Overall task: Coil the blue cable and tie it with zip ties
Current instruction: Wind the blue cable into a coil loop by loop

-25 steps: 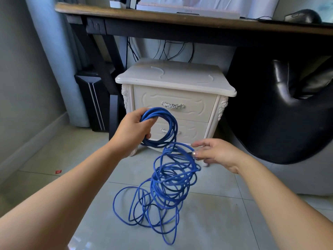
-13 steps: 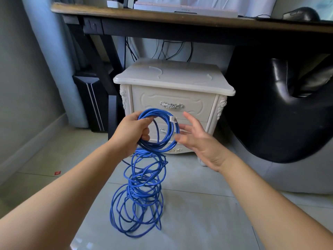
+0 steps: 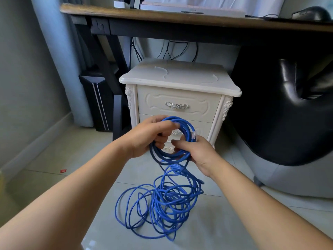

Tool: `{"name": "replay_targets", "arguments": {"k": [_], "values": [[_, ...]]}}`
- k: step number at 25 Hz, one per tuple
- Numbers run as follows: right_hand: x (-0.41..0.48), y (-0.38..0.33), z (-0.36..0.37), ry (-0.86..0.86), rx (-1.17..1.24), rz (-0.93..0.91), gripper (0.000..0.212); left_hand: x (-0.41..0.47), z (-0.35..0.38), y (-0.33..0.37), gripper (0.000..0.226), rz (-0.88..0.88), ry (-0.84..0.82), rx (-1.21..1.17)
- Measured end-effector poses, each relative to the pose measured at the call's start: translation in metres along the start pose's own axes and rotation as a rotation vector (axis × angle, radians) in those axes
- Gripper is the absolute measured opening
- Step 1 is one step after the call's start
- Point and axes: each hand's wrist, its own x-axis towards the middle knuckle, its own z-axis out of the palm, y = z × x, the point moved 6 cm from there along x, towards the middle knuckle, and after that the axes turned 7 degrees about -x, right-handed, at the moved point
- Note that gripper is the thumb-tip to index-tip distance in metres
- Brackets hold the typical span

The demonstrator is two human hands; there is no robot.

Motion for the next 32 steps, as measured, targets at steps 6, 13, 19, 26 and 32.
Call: {"name": "replay_targets", "arguments": {"k": [6, 13, 19, 26, 32], "values": [[-0.005, -0.006, 0.004, 0.043, 0.341, 0.087, 0.020, 0.007, 0.001, -0.002, 0.042, 0.034, 0.221, 0.107], [-0.008, -0.021, -0.019, 0.168, -0.403, -0.006, 0.025, 0.005, 0.010, -0.003, 0.030, 0.000, 0.194, 0.269], [-0.010, -0.038, -0.017, 0.037, -0.504, -0.085, 0.007, 0.010, 0.024, 0.008, 0.039, 0.170, 0.197, 0.735], [-0.013, -0.027, -0.040, -0.270, 0.149, 0.158, 0.034, 0.010, 0.006, 0.009, 0.026, 0.126, 0.134, 0.204], [-0.006, -0.042, -0.051, 0.066, -0.169, -0.128, 0.028, 0.008, 0.017, 0.007, 0.022, 0.114, 0.118, 0.426]]}}
